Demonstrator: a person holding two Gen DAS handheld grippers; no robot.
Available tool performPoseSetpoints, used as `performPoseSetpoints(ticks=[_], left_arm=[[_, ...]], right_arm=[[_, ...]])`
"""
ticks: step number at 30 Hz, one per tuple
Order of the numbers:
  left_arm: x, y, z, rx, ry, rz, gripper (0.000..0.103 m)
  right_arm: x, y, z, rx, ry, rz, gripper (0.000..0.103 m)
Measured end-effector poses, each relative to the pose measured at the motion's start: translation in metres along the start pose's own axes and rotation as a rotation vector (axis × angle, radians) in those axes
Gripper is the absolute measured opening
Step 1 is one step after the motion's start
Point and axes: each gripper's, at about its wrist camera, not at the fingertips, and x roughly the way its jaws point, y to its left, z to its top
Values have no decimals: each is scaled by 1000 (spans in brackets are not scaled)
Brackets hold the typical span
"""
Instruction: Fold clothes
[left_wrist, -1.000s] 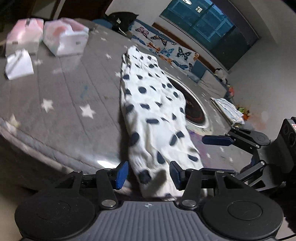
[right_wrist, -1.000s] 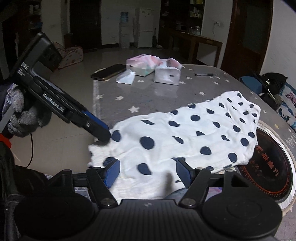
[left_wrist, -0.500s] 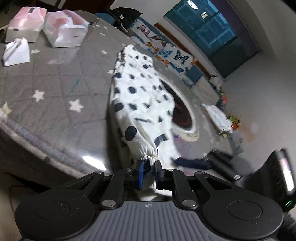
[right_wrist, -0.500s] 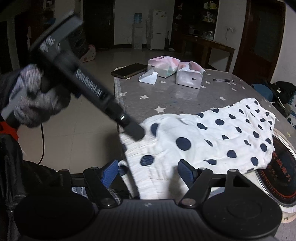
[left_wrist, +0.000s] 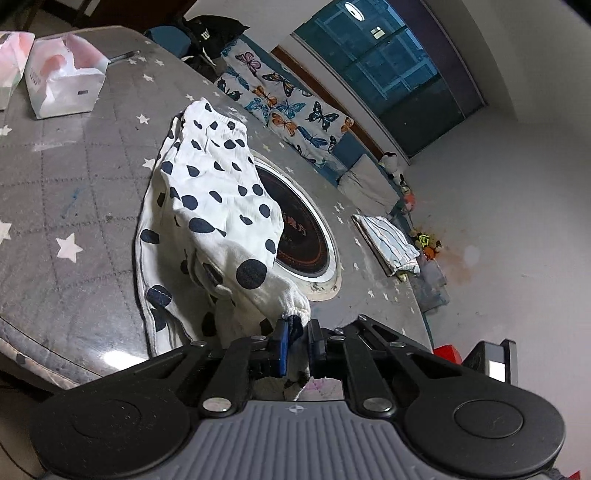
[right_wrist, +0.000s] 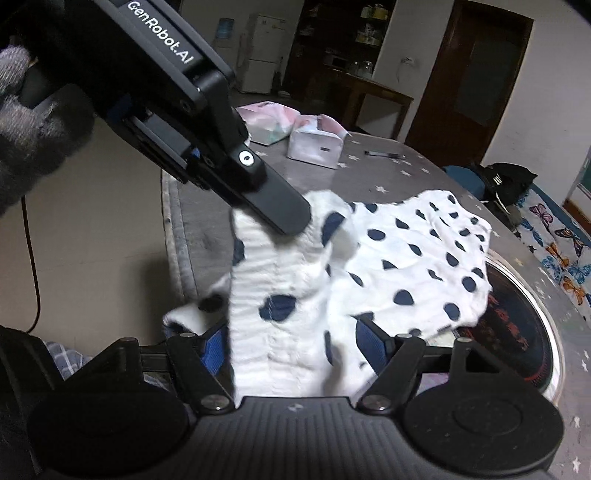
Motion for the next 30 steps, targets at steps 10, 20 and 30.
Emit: performPoseSetpoints(ticks=[10,20,30], left_arm=[[1,-3,2,-30,2,-8,11],[-3,34,-17,-77,68,59,12],[7,52,-40,-64,131,88,16]], right_arm=[[3,19,0,-53,-23,-80,75],[-21,7,-13,-82,9,-183,72],[-21,3,-21,-60,54,-140,72]])
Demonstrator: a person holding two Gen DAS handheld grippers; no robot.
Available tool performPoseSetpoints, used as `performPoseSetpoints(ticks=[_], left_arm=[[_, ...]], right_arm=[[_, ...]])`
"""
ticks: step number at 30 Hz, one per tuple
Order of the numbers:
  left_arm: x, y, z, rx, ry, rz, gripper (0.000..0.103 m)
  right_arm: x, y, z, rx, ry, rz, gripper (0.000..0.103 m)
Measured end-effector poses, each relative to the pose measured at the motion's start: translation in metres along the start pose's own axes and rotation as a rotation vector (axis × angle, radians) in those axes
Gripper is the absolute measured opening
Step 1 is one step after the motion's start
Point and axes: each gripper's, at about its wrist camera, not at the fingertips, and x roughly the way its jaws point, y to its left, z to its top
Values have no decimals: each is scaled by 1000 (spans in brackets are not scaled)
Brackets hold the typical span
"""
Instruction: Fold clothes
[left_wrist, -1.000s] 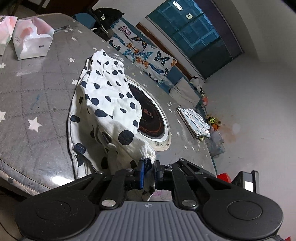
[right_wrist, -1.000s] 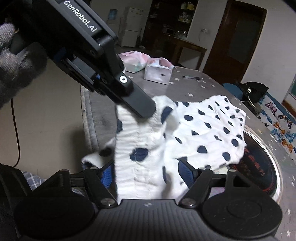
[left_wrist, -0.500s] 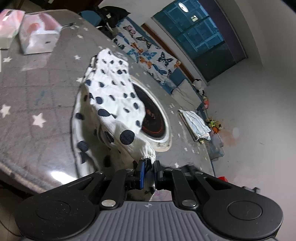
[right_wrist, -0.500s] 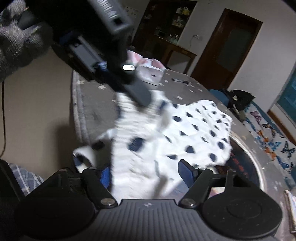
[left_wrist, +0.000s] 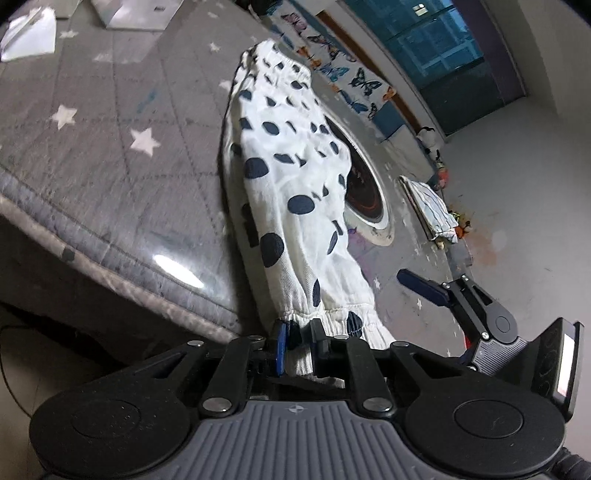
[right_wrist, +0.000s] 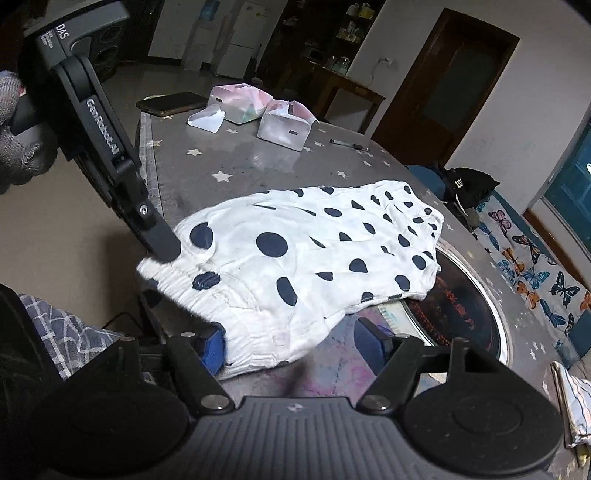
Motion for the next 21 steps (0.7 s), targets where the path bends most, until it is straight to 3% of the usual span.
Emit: performPoseSetpoints(ticks=[4,9,15,21], left_arm=[[-6,-6,1,63,-3,22,18],[-28,-18,6,155,-55,-7,25],[-33,-38,24,248,-121,-27,22],[-2,-39,59,289,-154,-50,21]], right_arm=[[-6,-6,-5,30,22,82,71],[-27,-30,-5,133,-2,209,68],[-17,-54,9,234,-55,222,62],[16,-62,22,284,-85,242,49]])
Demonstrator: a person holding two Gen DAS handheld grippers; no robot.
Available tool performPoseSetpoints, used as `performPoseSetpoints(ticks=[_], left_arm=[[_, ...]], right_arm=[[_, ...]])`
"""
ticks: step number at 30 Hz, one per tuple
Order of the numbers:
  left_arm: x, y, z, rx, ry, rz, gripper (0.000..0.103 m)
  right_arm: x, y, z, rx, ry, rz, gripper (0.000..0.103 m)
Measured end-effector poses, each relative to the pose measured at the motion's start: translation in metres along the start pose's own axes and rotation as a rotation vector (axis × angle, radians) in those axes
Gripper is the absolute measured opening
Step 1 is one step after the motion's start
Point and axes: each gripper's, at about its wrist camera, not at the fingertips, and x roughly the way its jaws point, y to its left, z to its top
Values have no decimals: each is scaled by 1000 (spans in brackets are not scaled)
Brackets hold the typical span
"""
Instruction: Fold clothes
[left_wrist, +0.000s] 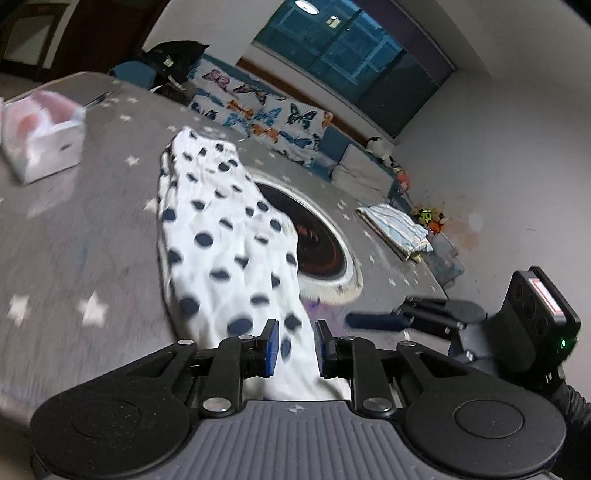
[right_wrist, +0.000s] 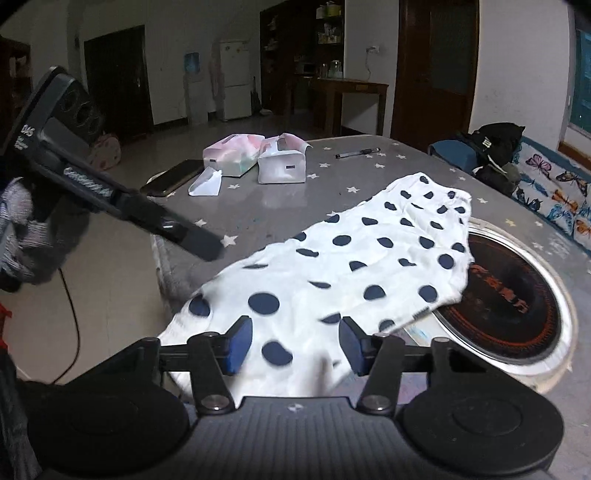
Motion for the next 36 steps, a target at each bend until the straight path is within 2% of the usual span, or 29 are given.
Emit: performPoseSetpoints(ticks=[4,7,10,14,18,19,28,33,36], left_arm=[[30,17,12,-11,21,-15,21],[50,31,7,-12,71,20,21],[56,44,0,-30,102,26,21],[51,42,5,-22,79,17,24],[49,38,16,7,47,24,44],[51,38,19,10,42,32,44],[68,56,27,-19,68,63,45],[69,59,27,-19,78,59,45],[67,54,30,1,77,68,45]], right_arm=[[22,-6,-1,17,23,10,45],[35,-13,-7,42,59,13,45],[42,-18,-15,57,102,8,45],[36,-24,-13,54,110,11,45],[38,-42,5,58,75,-22,46],[41,-48,9,65,67,-36,46],[89,-123,40,175,40,-117,46],[116,-155,39,252,84,-149,46],[113,-157,37,252,84,-154,46]])
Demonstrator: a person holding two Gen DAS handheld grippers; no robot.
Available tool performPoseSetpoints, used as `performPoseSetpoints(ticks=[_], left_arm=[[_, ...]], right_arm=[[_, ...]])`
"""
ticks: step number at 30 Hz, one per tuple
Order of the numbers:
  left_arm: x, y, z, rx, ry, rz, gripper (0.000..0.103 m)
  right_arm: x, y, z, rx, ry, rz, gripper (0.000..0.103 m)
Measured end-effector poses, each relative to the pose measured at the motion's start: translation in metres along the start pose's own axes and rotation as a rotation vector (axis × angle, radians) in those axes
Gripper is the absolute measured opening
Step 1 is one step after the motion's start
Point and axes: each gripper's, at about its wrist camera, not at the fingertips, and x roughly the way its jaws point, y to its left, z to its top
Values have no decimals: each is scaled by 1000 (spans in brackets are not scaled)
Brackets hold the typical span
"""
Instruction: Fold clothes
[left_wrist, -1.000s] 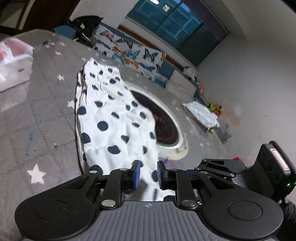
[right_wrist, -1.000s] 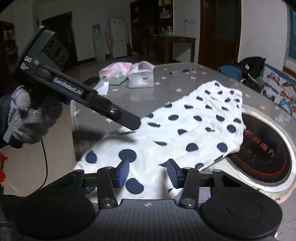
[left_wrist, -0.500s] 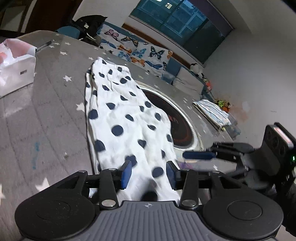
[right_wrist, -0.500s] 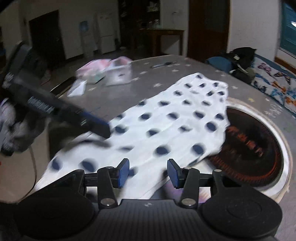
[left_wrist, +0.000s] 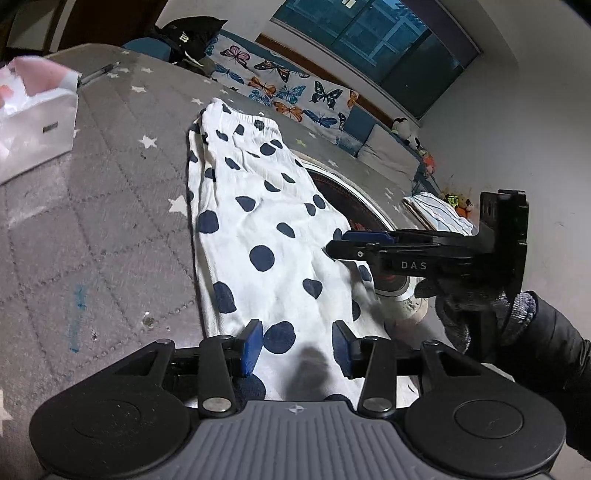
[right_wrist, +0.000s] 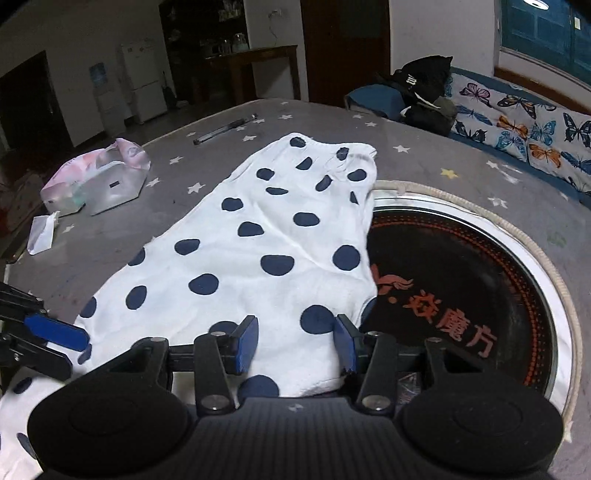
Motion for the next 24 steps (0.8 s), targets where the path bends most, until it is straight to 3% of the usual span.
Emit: performPoseSetpoints(ticks=[6,15,18,24], left_arm=[[-6,-10,2,43,-12,11,46],[-10,-24,-5,81,-5,34,50],[-12,-25,-7,90,-13,50,50],[-14,-25,-7,74,-22,65,52]], right_arm=[[-51,36,-15,-141,-29,47,48],[-128,112,-62,-399,-25,201,63],[-144,129,-76,-451,-20,248,69],[-140,158,-100,-574,11,291,69]])
